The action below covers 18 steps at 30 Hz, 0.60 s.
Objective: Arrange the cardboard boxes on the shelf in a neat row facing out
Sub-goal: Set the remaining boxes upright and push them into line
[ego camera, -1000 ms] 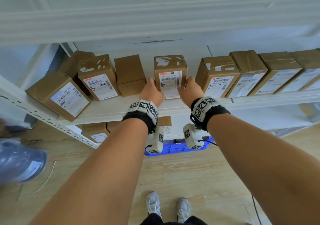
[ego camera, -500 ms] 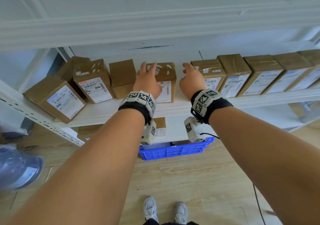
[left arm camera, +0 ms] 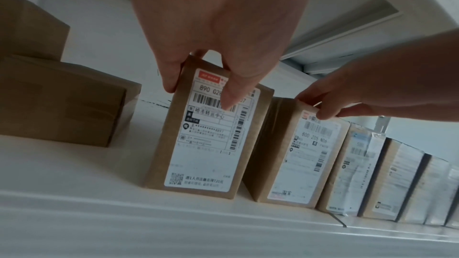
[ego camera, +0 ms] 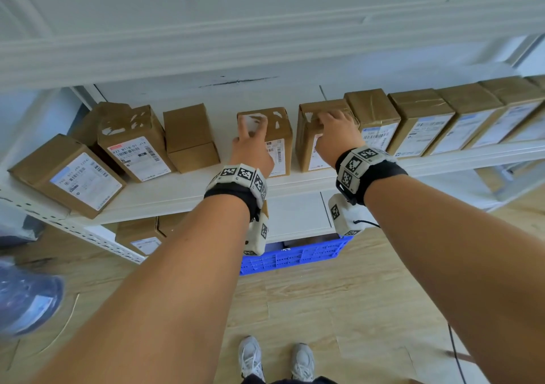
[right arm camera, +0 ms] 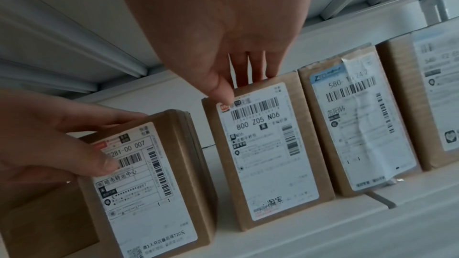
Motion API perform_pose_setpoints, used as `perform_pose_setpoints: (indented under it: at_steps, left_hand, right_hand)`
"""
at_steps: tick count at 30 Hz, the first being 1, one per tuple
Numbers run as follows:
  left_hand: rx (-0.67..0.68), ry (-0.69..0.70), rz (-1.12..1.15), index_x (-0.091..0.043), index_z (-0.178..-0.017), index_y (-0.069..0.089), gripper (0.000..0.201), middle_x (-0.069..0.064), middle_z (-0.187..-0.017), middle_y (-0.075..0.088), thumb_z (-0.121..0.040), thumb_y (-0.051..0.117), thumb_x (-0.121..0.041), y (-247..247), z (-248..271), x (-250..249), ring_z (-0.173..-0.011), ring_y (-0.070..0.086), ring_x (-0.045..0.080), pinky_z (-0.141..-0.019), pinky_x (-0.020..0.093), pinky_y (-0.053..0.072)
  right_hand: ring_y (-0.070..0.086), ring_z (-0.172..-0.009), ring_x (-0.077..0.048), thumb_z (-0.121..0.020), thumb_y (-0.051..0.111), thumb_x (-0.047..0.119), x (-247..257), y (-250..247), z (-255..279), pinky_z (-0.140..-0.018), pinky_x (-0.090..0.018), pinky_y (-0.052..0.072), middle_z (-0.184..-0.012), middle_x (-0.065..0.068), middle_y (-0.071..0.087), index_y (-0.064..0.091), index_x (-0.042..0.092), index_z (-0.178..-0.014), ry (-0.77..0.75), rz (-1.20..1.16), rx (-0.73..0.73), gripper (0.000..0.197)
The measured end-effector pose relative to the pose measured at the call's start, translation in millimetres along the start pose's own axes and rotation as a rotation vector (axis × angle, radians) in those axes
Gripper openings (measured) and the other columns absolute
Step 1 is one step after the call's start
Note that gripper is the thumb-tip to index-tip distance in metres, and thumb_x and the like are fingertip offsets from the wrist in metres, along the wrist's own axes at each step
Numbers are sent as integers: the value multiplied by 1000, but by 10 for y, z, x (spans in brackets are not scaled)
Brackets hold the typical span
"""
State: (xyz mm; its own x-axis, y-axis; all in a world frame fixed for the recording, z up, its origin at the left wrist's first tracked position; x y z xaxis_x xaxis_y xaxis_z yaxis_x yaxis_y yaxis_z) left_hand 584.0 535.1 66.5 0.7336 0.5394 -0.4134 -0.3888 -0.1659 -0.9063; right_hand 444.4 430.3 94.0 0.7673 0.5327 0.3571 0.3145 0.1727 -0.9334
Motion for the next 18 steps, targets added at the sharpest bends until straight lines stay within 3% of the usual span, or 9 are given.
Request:
perform_pose_setpoints:
  at_steps: [12,18]
  left_hand:
    - [-32,42,28,-34,-153,12,90,7,-161,-15,-84,50,8,161,-38,-292,-138,28,37,-96,34,45]
    - [-3,29,57,-35,-153,13,89,4,-161,-14,-85,50,9,147,-75,-270,-142,21,36,-105,39,43]
  right_hand:
    - [30,-137,-28,-82,51,2,-123,-32,-3,-114,-41,30,-145,-5,42,43,13,-140,-36,-3,-23,60]
    - [32,-135,-28,-82,51,2,-123,-61,-21,-112,-41,32,-142,-6,44,45,13,-138,-40,-5,-12,57]
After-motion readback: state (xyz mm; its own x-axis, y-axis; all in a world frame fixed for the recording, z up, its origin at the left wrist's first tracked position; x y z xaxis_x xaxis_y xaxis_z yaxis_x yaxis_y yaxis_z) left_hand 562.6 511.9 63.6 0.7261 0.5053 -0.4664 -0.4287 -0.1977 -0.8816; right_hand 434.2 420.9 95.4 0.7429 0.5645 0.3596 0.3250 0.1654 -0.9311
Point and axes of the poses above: each hand's wrist, its own z-axis away from the middle knuckle, its own y-axis out of the palm, x = y × z, the point moved 3 cm from there along -z, towards the middle knuckle
